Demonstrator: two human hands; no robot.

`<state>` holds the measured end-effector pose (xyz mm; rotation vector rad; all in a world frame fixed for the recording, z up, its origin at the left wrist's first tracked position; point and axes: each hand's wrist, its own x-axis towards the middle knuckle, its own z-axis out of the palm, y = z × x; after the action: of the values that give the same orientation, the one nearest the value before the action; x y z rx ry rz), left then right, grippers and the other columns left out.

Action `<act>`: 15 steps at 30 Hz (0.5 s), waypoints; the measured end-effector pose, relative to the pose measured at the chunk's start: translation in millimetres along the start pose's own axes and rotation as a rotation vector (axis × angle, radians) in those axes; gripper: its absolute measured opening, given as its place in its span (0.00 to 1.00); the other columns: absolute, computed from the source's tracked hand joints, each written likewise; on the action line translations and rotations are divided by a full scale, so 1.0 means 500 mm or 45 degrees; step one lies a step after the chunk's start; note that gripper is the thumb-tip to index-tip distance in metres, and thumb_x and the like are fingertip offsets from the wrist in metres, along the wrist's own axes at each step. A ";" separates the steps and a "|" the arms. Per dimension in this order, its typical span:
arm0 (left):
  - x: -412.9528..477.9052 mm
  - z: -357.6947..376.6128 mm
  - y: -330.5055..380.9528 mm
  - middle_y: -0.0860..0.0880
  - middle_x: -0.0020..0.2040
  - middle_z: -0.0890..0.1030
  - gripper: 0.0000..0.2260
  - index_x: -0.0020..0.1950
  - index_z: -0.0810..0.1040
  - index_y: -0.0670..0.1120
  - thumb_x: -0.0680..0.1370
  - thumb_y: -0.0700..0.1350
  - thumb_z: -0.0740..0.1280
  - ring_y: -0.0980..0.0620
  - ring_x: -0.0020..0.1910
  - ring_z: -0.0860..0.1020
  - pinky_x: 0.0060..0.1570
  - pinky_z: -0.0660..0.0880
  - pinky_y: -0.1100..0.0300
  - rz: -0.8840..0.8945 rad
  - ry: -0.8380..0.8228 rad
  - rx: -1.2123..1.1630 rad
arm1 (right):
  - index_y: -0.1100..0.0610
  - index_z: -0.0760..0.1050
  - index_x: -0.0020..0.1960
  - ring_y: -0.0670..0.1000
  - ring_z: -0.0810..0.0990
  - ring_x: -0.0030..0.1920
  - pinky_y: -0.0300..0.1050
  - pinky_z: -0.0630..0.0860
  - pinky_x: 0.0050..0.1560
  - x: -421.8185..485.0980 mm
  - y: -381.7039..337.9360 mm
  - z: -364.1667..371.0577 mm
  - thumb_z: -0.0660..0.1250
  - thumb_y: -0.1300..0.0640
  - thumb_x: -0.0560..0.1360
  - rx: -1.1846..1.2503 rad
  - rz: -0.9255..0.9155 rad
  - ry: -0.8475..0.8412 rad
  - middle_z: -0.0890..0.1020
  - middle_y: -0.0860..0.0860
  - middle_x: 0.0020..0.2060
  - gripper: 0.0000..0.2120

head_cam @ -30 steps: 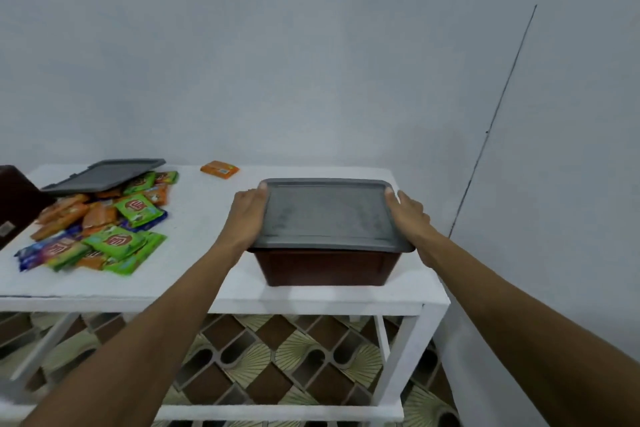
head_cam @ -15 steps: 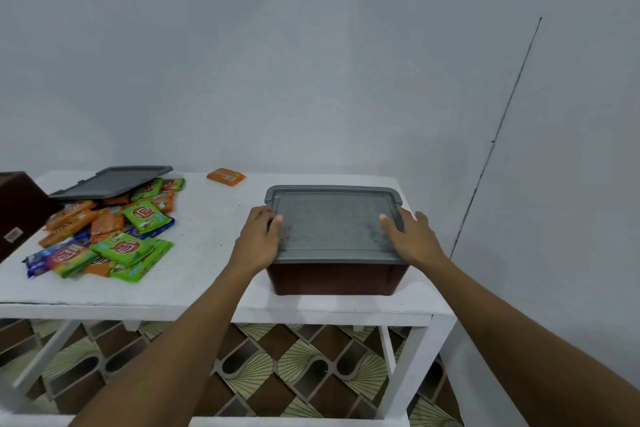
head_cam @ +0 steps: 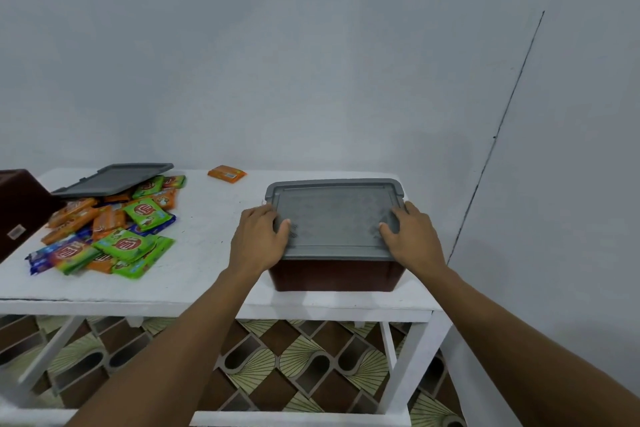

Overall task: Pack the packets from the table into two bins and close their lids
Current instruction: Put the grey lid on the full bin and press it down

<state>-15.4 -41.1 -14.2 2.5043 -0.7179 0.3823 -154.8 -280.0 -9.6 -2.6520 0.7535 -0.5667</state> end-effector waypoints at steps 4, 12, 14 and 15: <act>0.017 -0.008 0.003 0.46 0.50 0.80 0.15 0.48 0.74 0.46 0.80 0.56 0.59 0.49 0.49 0.74 0.47 0.72 0.56 0.012 -0.037 0.078 | 0.56 0.70 0.68 0.59 0.73 0.61 0.55 0.73 0.60 0.004 0.000 -0.001 0.57 0.45 0.79 -0.090 -0.014 -0.064 0.68 0.54 0.67 0.22; 0.007 -0.026 0.030 0.41 0.56 0.76 0.13 0.61 0.71 0.42 0.83 0.49 0.56 0.43 0.52 0.76 0.50 0.71 0.52 0.034 -0.143 0.165 | 0.58 0.77 0.55 0.56 0.78 0.52 0.48 0.72 0.52 0.014 -0.003 -0.015 0.57 0.47 0.79 -0.194 -0.170 -0.092 0.76 0.55 0.54 0.17; 0.009 -0.027 0.029 0.40 0.59 0.75 0.15 0.67 0.67 0.42 0.83 0.48 0.55 0.41 0.54 0.76 0.52 0.71 0.50 0.037 -0.180 0.170 | 0.58 0.76 0.53 0.57 0.78 0.52 0.49 0.72 0.52 0.014 -0.008 -0.015 0.58 0.46 0.78 -0.196 -0.182 -0.084 0.77 0.56 0.53 0.17; 0.008 -0.027 0.031 0.40 0.60 0.74 0.16 0.68 0.66 0.42 0.83 0.48 0.54 0.40 0.55 0.75 0.53 0.71 0.49 0.046 -0.200 0.175 | 0.58 0.76 0.53 0.57 0.78 0.52 0.49 0.73 0.52 0.014 -0.009 -0.016 0.58 0.45 0.78 -0.192 -0.184 -0.085 0.77 0.55 0.52 0.17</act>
<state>-22.4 -46.8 4.8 2.6767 -0.8244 0.2571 -151.1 -282.1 1.2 -2.8664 0.6109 -0.4725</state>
